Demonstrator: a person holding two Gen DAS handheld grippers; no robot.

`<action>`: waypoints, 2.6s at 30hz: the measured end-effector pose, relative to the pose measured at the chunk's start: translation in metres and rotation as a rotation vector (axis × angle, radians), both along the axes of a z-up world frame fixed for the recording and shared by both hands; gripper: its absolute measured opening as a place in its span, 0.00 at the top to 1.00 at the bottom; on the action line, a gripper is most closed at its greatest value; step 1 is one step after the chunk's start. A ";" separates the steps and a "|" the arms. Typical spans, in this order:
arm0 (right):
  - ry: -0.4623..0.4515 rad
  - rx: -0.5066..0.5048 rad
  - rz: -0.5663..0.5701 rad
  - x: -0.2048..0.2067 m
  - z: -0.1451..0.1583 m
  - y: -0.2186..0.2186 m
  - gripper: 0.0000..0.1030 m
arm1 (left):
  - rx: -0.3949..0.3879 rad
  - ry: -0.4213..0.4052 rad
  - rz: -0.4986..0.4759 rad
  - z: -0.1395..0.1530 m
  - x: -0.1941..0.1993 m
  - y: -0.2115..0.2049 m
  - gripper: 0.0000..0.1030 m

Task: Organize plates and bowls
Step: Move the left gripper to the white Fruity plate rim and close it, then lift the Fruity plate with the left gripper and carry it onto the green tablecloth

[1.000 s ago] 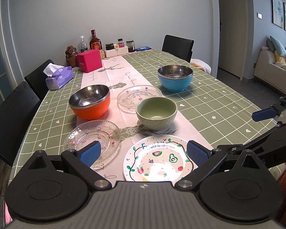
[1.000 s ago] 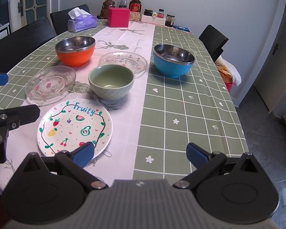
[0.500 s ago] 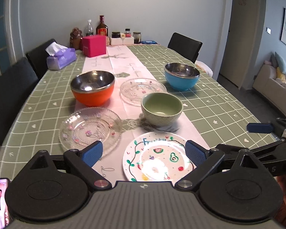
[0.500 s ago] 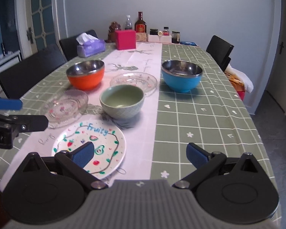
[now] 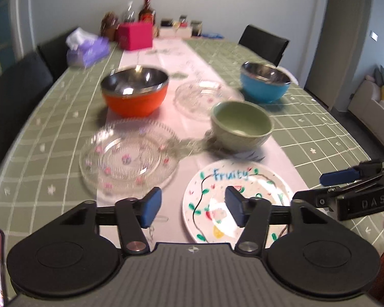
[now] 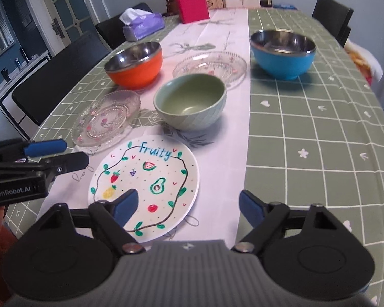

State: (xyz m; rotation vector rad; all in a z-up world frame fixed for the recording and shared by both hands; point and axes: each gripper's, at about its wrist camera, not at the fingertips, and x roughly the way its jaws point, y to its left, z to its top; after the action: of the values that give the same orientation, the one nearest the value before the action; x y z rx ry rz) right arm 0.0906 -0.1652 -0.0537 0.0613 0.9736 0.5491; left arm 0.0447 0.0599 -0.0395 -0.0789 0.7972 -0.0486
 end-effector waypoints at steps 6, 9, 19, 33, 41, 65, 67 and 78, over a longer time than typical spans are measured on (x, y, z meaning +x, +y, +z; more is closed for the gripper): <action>0.124 0.115 -0.016 0.020 -0.012 -0.001 0.39 | -0.166 0.091 0.071 -0.009 0.011 0.025 0.51; 0.161 0.138 -0.031 0.023 -0.018 -0.001 0.50 | -0.196 0.122 0.079 -0.014 0.015 0.030 0.58; 0.203 0.194 -0.071 0.025 -0.029 -0.010 0.66 | -0.290 0.159 0.132 -0.026 0.019 0.042 0.71; 0.250 0.267 -0.126 0.025 -0.036 -0.024 0.78 | -0.333 0.184 0.129 -0.039 0.025 0.037 0.84; 0.271 0.283 -0.147 0.026 -0.041 -0.029 0.93 | -0.367 0.190 0.135 -0.040 0.025 0.039 0.84; 0.238 0.284 -0.190 0.022 -0.035 -0.048 0.93 | -0.399 0.142 0.126 -0.031 0.018 0.020 0.91; 0.234 0.285 -0.202 0.020 -0.032 -0.056 0.93 | -0.401 0.134 0.112 -0.028 0.018 0.013 0.91; 0.175 0.269 -0.286 0.019 -0.008 -0.116 0.94 | -0.485 0.132 0.048 -0.025 0.031 -0.038 0.91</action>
State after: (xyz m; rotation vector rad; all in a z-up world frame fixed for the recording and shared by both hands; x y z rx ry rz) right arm 0.1099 -0.2817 -0.0615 0.4885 1.0342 0.4116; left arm 0.0752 0.0222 -0.0649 -0.5652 0.9016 -0.1928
